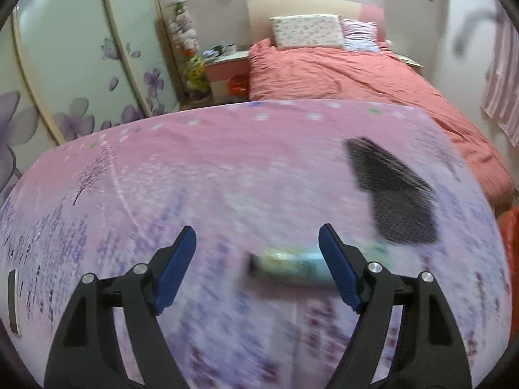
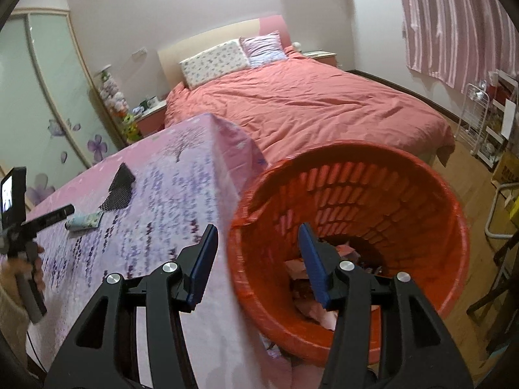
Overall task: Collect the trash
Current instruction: 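Move both open grippers back over the bed cover toward the remaining items, then grasp the light-blue lotion tube with the left gripper while the right gripper grasps the black mesh pad, then carry the lotion tube and mesh pad over the orange basket and open both grippers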
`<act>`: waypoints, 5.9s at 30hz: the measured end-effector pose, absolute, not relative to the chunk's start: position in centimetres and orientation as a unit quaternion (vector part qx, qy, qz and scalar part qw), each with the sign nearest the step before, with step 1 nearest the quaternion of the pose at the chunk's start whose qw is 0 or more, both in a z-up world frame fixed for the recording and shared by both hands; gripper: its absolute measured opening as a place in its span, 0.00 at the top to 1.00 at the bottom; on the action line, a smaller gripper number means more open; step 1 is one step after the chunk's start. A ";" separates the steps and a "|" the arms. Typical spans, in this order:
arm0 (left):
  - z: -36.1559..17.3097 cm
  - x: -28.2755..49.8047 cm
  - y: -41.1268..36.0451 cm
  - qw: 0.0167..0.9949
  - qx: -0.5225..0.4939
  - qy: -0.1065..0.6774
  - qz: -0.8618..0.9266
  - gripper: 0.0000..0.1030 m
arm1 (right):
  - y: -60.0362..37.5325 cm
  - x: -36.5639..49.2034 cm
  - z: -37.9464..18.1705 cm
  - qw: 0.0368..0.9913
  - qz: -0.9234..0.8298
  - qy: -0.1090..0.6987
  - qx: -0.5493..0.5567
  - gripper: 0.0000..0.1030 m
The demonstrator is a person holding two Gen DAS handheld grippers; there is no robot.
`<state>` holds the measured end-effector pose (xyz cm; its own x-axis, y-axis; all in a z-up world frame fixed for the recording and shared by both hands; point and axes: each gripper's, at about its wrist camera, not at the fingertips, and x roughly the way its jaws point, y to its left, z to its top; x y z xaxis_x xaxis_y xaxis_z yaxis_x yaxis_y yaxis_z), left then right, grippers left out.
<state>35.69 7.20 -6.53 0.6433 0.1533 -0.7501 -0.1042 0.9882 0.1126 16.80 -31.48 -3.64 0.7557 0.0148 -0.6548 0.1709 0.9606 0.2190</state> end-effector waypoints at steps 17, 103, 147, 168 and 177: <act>-7.1 31.2 10.0 0.909 -0.011 0.416 -0.024 0.33 | -22.1 20.1 -3.9 0.924 0.019 0.371 0.085 0.47; -9.5 31.2 16.0 0.903 -0.070 0.423 0.019 0.57 | -12.2 27.1 -6.7 0.904 0.052 0.424 0.010 0.84; 1.9 23.9 8.5 0.944 -0.012 0.325 -0.051 0.74 | -18.5 18.1 2.1 0.947 0.040 0.310 0.077 0.85; 3.7 19.4 -10.5 0.923 0.036 0.304 -0.234 0.74 | -31.9 13.1 2.2 0.949 -0.080 0.265 0.153 0.85; 1.0 19.2 -20.0 0.893 0.046 0.329 -0.302 0.74 | -36.8 13.4 -0.1 0.930 -0.118 0.277 0.209 0.85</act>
<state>19.17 -20.01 1.00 0.6004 -0.5099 -0.6160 0.5710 0.8127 -0.1163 13.38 -36.77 -0.05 0.8188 -0.1043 -0.5645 0.3361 0.8843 0.3241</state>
